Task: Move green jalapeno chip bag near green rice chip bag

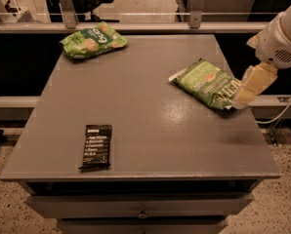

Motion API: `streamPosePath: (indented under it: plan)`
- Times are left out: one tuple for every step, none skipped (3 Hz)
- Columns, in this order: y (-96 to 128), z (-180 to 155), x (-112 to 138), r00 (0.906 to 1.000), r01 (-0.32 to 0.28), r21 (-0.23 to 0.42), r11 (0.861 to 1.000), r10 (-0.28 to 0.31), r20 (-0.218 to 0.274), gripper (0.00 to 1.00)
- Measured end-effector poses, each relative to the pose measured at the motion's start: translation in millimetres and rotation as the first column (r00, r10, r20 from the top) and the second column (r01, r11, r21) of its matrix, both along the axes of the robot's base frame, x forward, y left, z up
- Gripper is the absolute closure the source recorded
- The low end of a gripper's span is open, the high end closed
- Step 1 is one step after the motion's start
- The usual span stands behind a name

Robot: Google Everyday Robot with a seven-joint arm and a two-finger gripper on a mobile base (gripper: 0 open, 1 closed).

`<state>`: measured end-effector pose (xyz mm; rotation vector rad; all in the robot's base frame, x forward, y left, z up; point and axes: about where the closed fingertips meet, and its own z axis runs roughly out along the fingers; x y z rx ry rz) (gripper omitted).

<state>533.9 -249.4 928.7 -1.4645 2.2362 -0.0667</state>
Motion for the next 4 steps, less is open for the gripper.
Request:
streamPosePath:
  plan:
    - [-5,-32,30,0.9991,0.042,0.101,0.994,-0.042,-0.001,0.00]
    - [-3,-69,60,0.9968,0.080,0.217,0.973,-0.076,-0.024,0.00]
    - [-1,-86,72,0.9952,0.096,0.287,0.953,-0.087,-0.045,0.20]
    - [4,-82,78,0.9949,0.098,0.335,0.937,-0.085,-0.054,0.42]
